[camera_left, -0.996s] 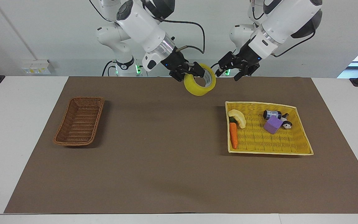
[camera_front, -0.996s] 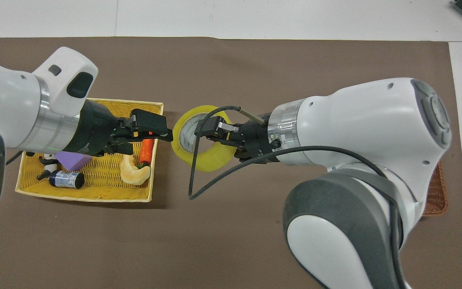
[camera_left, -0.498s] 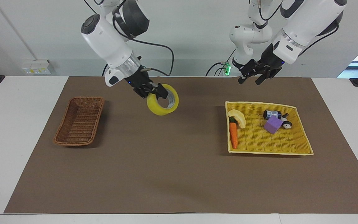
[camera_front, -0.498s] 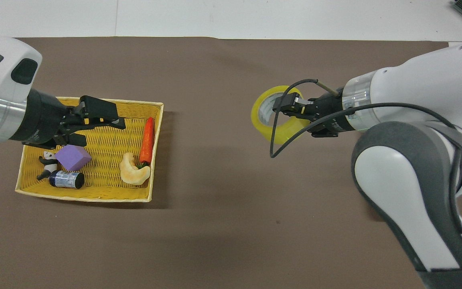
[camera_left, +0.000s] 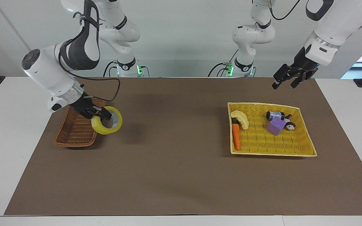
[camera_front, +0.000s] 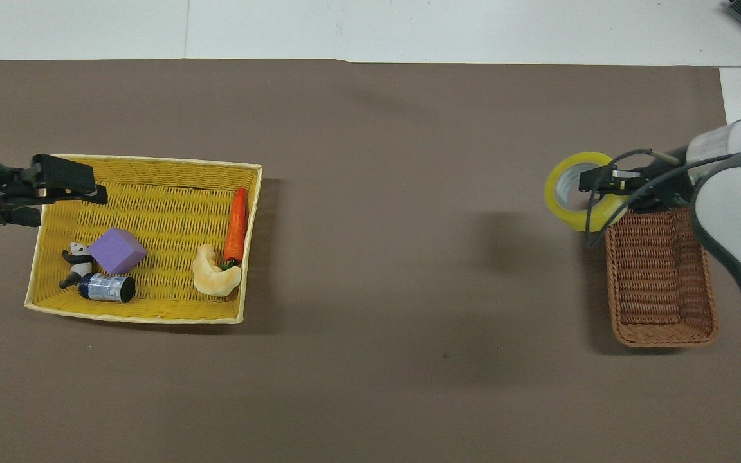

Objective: Move tape to another basket
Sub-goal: 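Carry the tape with the right gripper while the left gripper withdraws, then lower the tape into the wicker basket and open the right gripper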

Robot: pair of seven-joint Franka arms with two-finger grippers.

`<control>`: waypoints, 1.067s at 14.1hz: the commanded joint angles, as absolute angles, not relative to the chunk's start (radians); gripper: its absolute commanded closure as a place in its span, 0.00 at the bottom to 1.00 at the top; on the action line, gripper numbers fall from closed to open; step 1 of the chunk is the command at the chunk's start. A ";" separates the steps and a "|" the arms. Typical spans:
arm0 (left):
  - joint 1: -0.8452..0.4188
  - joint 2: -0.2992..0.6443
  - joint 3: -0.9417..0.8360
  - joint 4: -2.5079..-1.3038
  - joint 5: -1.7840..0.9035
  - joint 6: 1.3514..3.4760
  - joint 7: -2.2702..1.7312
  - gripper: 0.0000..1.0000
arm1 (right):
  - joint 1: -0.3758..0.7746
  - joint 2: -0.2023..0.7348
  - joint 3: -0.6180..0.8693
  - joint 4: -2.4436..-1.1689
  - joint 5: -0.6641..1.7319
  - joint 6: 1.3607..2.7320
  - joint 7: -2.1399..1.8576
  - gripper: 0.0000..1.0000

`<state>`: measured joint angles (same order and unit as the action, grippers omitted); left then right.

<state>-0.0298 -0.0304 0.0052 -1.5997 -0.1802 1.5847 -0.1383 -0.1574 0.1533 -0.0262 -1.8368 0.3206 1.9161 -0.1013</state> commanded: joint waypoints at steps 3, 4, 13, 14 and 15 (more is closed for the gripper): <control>-0.025 -0.044 0.081 -1.594 -0.062 1.490 0.107 0.00 | -0.294 0.057 -0.009 -1.994 0.255 1.911 -0.296 1.00; -0.025 -0.044 0.087 -1.583 -0.033 1.474 0.120 0.00 | -0.320 0.060 -0.009 -2.028 0.255 1.925 -0.331 1.00; -0.005 -0.021 0.081 -1.462 -0.008 1.356 0.179 0.00 | -0.339 0.074 -0.009 -2.114 0.247 2.034 -0.412 1.00; -0.003 -0.023 0.081 -1.465 -0.008 1.355 0.178 0.00 | -0.339 0.074 -0.009 -2.114 0.235 2.034 -0.419 1.00; -0.002 -0.023 0.081 -1.465 -0.009 1.350 0.173 0.00 | -0.339 0.075 -0.009 -2.114 0.230 2.036 -0.420 1.00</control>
<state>-0.0164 -0.0298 0.0878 -1.4824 -0.0245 1.3767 0.1541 -0.3240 0.0991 -0.0220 -2.0931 0.2552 2.0197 -0.3920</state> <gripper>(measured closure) 0.000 1.000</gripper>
